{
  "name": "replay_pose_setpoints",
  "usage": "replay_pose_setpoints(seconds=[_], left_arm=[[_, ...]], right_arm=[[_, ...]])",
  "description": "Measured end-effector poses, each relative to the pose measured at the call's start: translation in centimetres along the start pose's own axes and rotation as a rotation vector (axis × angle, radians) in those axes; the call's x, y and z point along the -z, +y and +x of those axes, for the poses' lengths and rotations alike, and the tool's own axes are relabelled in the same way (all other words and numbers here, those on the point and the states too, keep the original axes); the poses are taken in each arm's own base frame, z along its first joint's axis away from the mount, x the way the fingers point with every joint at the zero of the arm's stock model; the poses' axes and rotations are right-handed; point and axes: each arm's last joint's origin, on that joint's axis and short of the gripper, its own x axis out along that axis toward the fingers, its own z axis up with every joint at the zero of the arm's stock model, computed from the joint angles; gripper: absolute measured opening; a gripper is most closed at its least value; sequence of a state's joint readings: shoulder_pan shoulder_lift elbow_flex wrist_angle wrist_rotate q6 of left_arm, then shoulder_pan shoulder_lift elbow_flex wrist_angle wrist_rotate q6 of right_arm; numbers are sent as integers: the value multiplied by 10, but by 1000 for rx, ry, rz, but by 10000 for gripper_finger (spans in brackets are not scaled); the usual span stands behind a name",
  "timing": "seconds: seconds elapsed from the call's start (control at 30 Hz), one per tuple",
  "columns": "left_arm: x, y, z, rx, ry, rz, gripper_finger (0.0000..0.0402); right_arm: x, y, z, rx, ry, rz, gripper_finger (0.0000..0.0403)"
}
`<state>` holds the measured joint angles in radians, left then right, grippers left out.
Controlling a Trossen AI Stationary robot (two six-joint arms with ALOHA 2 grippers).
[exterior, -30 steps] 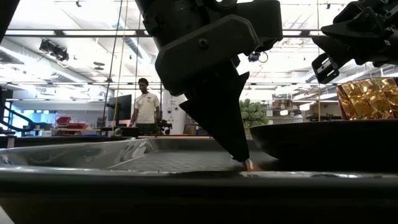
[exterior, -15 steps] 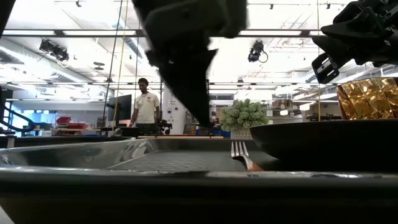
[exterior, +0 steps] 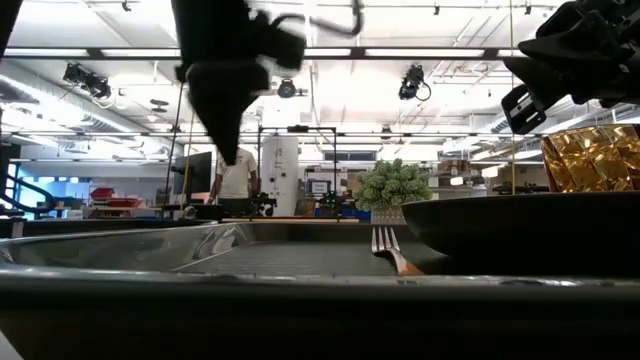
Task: Pick and place plate/cup/fork/spoon on tray
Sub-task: Put the yellow spoon on the black serving tray to the left of the orange fork
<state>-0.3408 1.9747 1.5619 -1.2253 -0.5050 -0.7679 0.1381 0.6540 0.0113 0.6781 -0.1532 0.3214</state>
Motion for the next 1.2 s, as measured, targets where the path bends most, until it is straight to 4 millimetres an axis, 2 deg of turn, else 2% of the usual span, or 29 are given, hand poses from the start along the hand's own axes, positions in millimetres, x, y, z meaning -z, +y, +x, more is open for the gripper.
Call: replay_pose_setpoints(seconds=[0.23, 0.33, 0.43, 0.5, 0.67, 0.9, 1.03, 1.2], left_arm=[[31, 49, 35, 68, 67, -164, 25], [43, 70, 46, 86, 49, -308, 9], [55, 90, 58, 75, 62, -484, 10], [63, 103, 68, 58, 91, -606, 27], [73, 118, 92, 69, 171, -680, 102], [66, 131, 106, 63, 136, -685, 194], [65, 136, 110, 58, 144, -665, 211], [68, 142, 118, 52, 146, -649, 204]], right_arm=[[0, 0, 0, -9, 3, -7, 84], [0, 0, 0, 0, 0, -16, 84], [0, 0, 0, 10, -3, -21, 84], [0, 0, 0, 9, -4, -22, 84], [0, 0, 0, 12, -5, -28, 84], [0, 0, 0, 12, -2, -28, 84], [0, 0, 0, 13, -3, -29, 84], [0, 0, 0, 12, 1, -28, 84]])
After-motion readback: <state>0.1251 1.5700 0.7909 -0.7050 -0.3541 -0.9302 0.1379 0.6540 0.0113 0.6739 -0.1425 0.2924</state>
